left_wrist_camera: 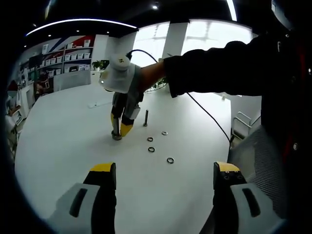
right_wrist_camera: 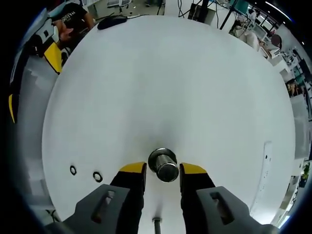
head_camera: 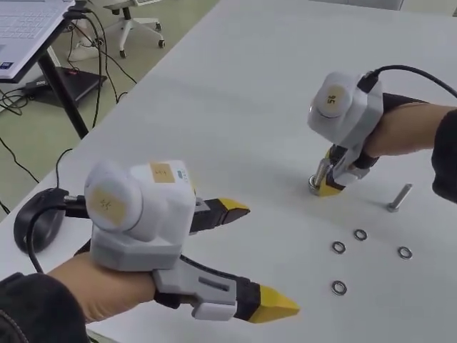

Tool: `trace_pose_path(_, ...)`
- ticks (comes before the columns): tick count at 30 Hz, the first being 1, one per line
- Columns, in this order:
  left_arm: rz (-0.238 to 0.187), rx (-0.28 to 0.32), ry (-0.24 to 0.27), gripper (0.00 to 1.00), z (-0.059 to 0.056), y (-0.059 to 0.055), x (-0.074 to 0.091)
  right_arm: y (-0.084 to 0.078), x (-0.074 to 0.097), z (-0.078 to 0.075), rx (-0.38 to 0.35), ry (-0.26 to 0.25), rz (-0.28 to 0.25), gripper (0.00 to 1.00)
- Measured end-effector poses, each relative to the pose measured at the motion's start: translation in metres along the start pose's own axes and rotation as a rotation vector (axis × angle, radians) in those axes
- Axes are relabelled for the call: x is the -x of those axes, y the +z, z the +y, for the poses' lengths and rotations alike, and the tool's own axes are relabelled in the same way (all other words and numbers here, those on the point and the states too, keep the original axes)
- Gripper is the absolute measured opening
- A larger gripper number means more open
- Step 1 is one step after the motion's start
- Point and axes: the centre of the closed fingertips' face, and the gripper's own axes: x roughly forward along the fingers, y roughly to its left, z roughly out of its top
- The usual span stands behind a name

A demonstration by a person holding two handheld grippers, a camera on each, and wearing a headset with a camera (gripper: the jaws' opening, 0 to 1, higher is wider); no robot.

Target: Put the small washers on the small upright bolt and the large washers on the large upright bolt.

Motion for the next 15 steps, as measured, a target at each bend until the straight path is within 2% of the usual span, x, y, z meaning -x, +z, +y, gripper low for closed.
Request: trace_pose_path(15,-0.001,-0.012,0.000,0.82,0.0000,0.0029,-0.0017,-0.0069,0.0102,-0.0025,-0.060,0.002,-0.055,0.37)
